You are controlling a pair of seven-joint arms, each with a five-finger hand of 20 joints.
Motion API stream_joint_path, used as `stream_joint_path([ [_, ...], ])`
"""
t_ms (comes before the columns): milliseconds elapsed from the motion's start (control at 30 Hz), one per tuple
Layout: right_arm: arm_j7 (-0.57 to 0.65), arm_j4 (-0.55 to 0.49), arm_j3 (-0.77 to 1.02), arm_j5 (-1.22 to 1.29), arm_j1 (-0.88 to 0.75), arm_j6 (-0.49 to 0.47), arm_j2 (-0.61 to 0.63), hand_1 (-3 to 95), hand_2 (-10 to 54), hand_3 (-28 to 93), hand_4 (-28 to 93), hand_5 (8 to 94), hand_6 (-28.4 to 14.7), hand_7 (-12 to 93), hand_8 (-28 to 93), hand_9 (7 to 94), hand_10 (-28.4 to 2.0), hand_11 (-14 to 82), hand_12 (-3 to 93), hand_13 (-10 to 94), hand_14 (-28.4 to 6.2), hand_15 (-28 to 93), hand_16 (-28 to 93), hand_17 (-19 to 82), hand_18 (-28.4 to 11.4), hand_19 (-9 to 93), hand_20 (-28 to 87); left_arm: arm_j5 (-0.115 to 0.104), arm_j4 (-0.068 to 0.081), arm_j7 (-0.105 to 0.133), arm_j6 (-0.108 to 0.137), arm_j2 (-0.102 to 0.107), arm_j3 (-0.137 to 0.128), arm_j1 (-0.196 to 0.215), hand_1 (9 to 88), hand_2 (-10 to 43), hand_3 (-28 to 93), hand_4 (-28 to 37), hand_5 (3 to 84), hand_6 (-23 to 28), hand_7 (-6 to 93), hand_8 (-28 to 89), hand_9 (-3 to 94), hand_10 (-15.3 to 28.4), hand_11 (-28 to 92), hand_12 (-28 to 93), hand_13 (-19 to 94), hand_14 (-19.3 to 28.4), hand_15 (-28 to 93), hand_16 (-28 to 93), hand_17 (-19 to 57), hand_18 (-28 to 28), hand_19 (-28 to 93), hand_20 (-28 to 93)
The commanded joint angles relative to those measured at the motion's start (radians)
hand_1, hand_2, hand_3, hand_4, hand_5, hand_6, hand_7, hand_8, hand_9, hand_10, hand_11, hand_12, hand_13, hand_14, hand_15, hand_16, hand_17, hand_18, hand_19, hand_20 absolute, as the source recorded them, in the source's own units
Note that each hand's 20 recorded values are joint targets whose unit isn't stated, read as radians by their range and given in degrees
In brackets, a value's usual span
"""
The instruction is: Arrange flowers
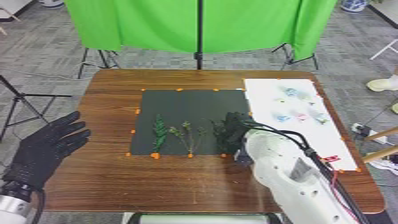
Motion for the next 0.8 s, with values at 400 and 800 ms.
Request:
stream_joint_path([
  [400, 0.038, 0.016, 0.007, 0.001, -0.009, -0.117, -0.005, 37.0, -9.5, 87, -25, 87.5, -3.2, 58, -22, 93.7, -6.2, 46.4, 20.7, 94, -4.2, 58, 29, 51, -20.0, 93, 51, 0.002, 0.007, -0.002, 0.001, 0.001, 0.001, 0.009, 25.7, -0.1, 72, -25.2, 35.2, 3.4, 19.8, -11, 30.3, 12.4, 27, 15, 23, 15.4, 41, -3, -8.3, 22.0, 48, 8],
  [800, 0.064, 0.017, 0.022, 0.043, -0.002, -0.112, -0.018, 31.4, -8.5, 86, -25, 81.9, 0.6, 68, -28, 93.7, -6.2, 46.5, 20.4, 94, -4.1, 58, 28, 51, -20.2, 93, 51, 0.002, 0.008, -0.007, 0.003, 0.002, 0.0, 0.005, 25.7, -0.1, 72, -25.4, 35.3, 3.5, 19.8, -11, 30.3, 12.4, 26, 15, 23, 15.4, 41, -3, -8.3, 21.9, 48, 8],
])
